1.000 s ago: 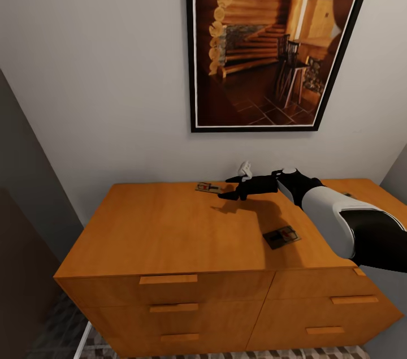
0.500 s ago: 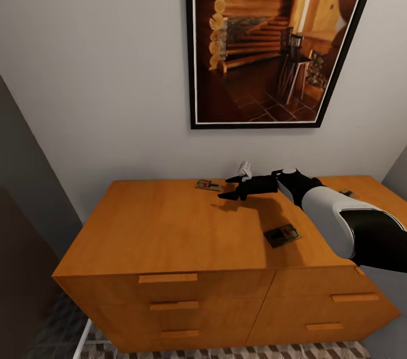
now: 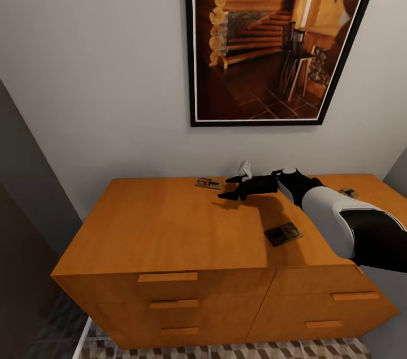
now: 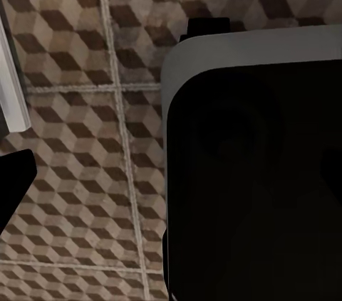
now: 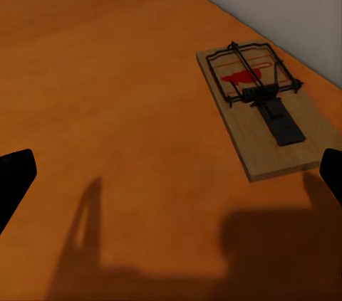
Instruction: Take the four mousetraps from the cabinet in the bathroom and place them on the bathroom floor. Make sure all four end up on the same floor surface, and ensure that at least two of them are either under or directly next to the same bathroom sink.
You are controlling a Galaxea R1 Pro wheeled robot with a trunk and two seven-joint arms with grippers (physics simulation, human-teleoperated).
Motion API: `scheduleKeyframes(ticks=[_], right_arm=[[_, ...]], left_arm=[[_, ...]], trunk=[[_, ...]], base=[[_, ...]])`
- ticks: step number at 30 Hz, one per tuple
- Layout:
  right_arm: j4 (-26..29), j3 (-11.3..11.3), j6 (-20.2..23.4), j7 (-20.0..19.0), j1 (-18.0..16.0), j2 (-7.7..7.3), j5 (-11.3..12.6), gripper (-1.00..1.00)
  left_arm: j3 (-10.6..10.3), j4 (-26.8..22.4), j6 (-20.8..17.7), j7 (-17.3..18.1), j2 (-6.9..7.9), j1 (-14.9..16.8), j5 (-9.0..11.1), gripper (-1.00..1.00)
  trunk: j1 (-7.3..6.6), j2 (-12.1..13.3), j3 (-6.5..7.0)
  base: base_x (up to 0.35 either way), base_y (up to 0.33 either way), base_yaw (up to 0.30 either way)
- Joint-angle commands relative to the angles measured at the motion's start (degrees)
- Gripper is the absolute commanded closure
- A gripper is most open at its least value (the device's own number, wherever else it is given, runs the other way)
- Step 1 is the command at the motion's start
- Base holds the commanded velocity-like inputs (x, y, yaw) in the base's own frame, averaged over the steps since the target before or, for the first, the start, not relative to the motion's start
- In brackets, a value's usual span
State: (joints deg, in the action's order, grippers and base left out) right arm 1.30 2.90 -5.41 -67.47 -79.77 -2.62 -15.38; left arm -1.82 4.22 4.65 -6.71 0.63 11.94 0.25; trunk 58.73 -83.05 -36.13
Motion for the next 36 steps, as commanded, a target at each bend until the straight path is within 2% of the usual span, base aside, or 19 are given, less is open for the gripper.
scheduleKeyframes(ticks=[1, 19, 36], right_arm=[[0.0, 0.3, -0.6, 0.0, 0.0, -0.02, -0.1, -1.0], [0.0, 0.3, -0.6, -0.2, 0.0, -0.02, -0.1, -1.0], [0.0, 0.3, -0.6, -0.1, 0.0, -0.02, -0.1, -1.0]], left_arm=[[-0.2, 0.3, 0.4, -0.1, -0.01, 0.1, 0.0, -1.0], [-0.2, 0.3, 0.4, -0.1, -0.01, 0.1, 0.0, -1.0], [-0.2, 0.3, 0.4, -0.1, -0.04, 0.1, 0.0, -1.0]], trunk=[[0.0, 0.0, -0.06], [0.0, 0.0, -0.09], [0.0, 0.0, -0.09]], base=[[0.0, 0.0, 0.0], [0.002, 0.001, 0.0], [0.098, 0.039, 0.0]])
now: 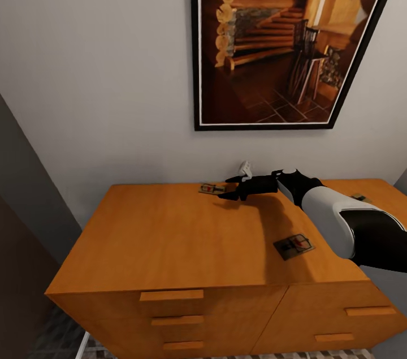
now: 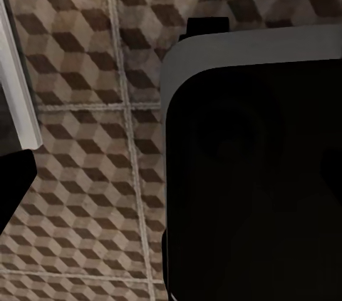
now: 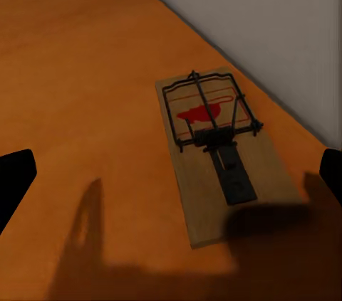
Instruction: Take the four mousetraps from the cabinet in the bathroom and place them on the bathroom floor. Make sure all four end up on the same floor surface, and ensure that at least two of them are either under or directly next to the same bathroom sink.
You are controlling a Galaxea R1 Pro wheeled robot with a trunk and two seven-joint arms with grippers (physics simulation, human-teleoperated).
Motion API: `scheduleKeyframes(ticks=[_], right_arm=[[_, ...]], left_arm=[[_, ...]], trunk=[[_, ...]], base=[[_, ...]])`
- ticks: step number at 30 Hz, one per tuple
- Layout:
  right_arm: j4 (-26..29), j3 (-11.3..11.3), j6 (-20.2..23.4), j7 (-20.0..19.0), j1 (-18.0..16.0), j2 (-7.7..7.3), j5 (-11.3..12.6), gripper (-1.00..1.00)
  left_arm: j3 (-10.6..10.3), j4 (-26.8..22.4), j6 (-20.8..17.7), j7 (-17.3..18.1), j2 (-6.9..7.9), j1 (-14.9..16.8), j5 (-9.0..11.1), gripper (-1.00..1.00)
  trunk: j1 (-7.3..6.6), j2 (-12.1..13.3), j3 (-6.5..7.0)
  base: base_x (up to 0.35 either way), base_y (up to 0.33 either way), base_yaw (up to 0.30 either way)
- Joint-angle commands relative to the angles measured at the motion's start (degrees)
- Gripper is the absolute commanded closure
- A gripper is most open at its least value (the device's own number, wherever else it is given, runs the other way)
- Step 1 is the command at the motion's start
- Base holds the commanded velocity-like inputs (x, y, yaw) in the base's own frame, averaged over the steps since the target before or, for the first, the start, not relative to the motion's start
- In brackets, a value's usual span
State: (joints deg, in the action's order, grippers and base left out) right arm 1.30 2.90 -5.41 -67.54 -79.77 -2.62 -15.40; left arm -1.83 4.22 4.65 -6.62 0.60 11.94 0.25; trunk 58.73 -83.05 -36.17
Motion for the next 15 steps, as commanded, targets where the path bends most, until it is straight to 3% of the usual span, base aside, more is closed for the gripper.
scheduleKeyframes(ticks=[1, 15], right_arm=[[0.0, 0.3, -0.6, 0.0, 0.0, -0.02, -0.1, -1.0], [0.0, 0.3, -0.6, 0.0, 0.0, -0.02, -0.1, -1.0]], left_arm=[[-0.2, 0.3, 0.4, -0.1, -0.01, 0.1, 0.0, -1.0], [-0.2, 0.3, 0.4, -0.1, -0.07, 0.1, 0.0, -1.0]], trunk=[[0.0, 0.0, -0.05], [0.0, 0.0, -0.05]], base=[[0.018, 0.005, 0.0], [0.004, 0.001, 0.0]])
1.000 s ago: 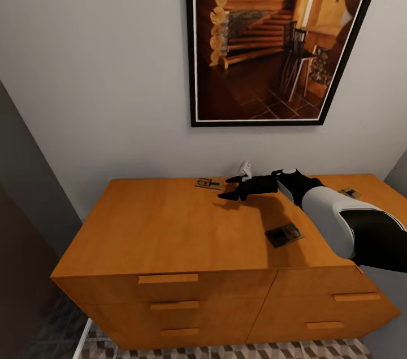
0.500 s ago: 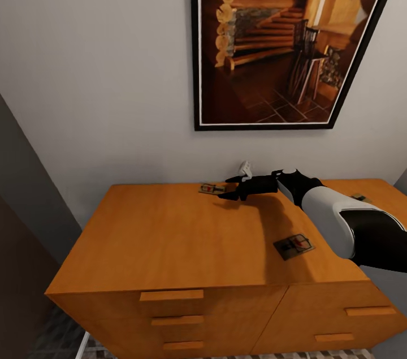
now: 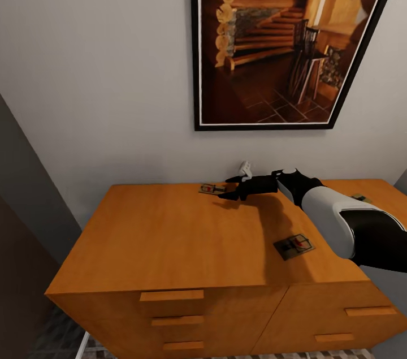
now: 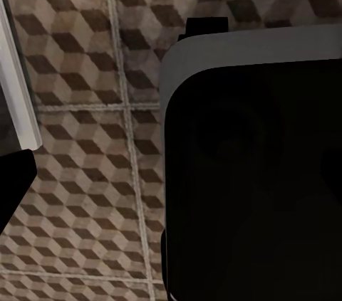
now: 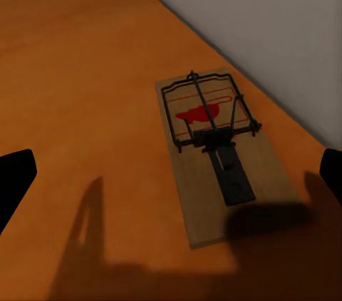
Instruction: Take the four mousetraps from the cabinet in the bathroom and place them on the bathroom floor. Make sure all four end up on the same floor surface, and ensure that at least two of them are either under or directly next to the same bathroom sink.
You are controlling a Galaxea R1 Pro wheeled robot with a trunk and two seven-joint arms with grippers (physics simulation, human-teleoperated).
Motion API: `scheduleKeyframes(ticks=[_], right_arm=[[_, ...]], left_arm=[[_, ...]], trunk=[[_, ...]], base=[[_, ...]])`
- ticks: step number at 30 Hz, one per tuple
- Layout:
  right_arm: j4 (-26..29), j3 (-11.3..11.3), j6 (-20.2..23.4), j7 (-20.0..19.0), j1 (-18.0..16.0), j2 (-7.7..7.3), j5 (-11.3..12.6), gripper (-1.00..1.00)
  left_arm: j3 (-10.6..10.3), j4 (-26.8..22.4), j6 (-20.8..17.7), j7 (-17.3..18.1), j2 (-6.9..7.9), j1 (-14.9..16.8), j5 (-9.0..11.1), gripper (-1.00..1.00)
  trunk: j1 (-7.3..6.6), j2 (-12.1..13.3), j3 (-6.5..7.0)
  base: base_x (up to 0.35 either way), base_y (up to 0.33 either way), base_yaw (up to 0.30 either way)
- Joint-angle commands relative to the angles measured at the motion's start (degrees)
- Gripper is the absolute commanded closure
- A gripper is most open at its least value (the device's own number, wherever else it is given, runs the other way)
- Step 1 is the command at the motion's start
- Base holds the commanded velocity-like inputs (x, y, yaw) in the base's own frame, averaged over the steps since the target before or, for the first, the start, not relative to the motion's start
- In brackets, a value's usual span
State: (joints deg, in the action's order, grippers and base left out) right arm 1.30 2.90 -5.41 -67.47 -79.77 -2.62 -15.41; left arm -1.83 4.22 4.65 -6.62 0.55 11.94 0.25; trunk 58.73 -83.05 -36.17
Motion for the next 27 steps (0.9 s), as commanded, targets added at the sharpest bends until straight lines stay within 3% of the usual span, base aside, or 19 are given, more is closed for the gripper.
scheduleKeyframes(ticks=[1, 27], right_arm=[[0.0, 0.3, -0.6, 0.0, 0.0, -0.02, -0.1, -1.0], [0.0, 0.3, -0.6, -0.1, 0.0, -0.02, -0.1, -1.0]], left_arm=[[-0.2, 0.3, 0.4, -0.1, -0.01, 0.1, 0.0, -1.0], [-0.2, 0.3, 0.4, -0.1, -0.11, 0.1, 0.0, -1.0]], trunk=[[0.0, 0.0, -0.05], [0.0, 0.0, -0.36]], base=[[0.0, 0.0, 0.0], [0.0, 0.0, 0.0]])
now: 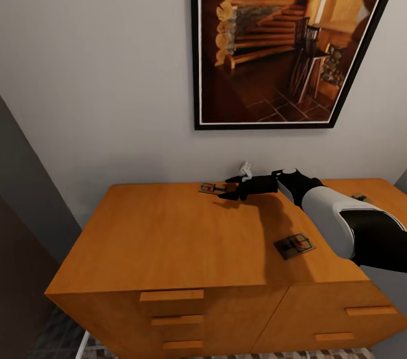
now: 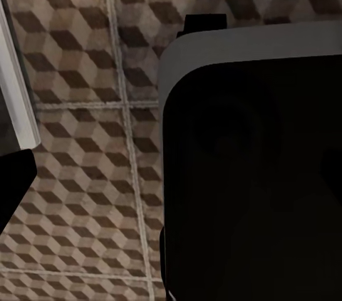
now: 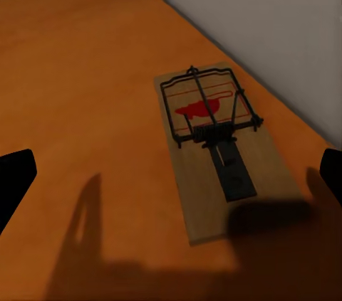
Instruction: Take the four mousetraps from the cabinet in the bathroom and place them on the bathroom floor. Make sure all four end up on the same floor surface, and ensure that at least two of them are either under or directly next to the same bathroom sink.
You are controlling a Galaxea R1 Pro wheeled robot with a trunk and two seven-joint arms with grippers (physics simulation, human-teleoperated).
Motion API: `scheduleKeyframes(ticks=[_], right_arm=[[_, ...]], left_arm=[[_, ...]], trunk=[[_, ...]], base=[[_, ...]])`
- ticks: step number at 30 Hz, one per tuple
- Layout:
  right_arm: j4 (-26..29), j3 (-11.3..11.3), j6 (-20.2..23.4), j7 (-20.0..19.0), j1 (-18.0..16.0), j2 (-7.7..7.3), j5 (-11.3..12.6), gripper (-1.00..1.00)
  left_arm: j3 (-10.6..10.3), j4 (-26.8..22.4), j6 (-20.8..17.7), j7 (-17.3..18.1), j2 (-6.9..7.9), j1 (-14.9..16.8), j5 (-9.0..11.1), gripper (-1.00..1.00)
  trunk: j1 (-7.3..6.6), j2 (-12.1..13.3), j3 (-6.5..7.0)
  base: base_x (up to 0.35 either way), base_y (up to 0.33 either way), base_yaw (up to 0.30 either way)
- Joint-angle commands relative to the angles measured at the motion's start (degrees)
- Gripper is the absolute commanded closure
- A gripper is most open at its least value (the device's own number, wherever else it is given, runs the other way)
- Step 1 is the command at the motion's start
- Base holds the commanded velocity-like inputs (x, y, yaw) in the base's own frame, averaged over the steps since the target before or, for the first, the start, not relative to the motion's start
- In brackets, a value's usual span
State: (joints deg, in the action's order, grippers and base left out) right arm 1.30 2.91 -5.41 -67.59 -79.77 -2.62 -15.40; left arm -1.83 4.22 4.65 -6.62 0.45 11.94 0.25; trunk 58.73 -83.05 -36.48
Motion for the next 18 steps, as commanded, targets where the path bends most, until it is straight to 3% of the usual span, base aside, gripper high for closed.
scheduleKeyframes(ticks=[1, 18], right_arm=[[0.0, 0.3, -0.6, 0.0, 0.0, -0.02, -0.1, -1.0], [0.0, 0.3, -0.6, -0.1, 0.0, -0.11, -0.2, -1.0]], left_arm=[[-0.2, 0.3, 0.4, -0.1, -0.01, 0.1, 0.0, -1.0], [-0.2, 0.3, 0.4, -0.1, -0.01, 0.1, 0.0, -1.0]], trunk=[[0.0, 0.0, -0.09], [0.0, 0.0, -0.45]], base=[[0.0, 0.0, 0.0], [0.0, 0.0, 0.0]])
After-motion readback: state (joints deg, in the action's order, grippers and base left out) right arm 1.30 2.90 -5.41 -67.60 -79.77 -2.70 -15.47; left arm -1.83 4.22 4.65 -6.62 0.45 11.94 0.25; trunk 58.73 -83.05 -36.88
